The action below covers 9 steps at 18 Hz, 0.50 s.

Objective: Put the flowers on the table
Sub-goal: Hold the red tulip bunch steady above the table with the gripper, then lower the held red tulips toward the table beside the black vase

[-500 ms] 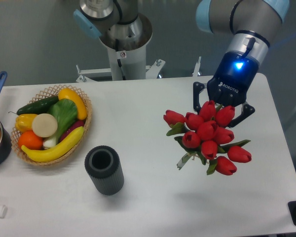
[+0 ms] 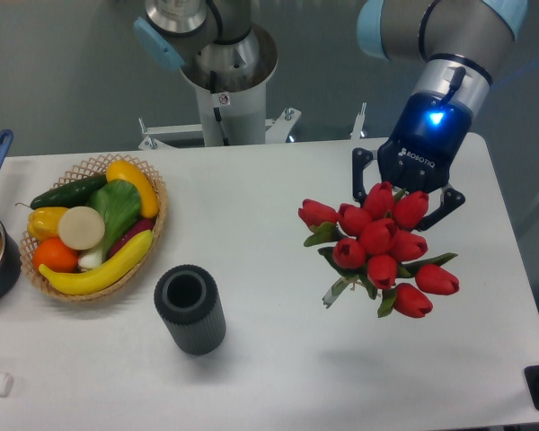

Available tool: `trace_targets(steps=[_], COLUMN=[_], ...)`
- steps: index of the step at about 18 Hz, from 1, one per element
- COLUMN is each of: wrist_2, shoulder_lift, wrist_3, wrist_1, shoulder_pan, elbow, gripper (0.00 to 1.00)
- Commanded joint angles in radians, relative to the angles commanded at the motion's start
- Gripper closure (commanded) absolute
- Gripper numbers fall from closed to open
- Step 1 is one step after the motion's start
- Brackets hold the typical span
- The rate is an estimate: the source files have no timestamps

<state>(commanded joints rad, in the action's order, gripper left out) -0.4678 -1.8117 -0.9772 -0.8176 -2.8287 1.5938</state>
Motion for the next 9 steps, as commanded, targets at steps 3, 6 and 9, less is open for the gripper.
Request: trace_targets(steps=[3,6,9], wrist_2=[-0.067,-0.165,-0.26], shoulder_lift=[0.017,0.022,0.02], wrist_3=[0.0,-0.002,-0.008], wrist_1=[-0.002,-0.002,-0.002], shoulder_pan=[0.006,0.015,0.038], elbow=[0.017,0.018,0.015], gripper=[0.64,0.64,0.64])
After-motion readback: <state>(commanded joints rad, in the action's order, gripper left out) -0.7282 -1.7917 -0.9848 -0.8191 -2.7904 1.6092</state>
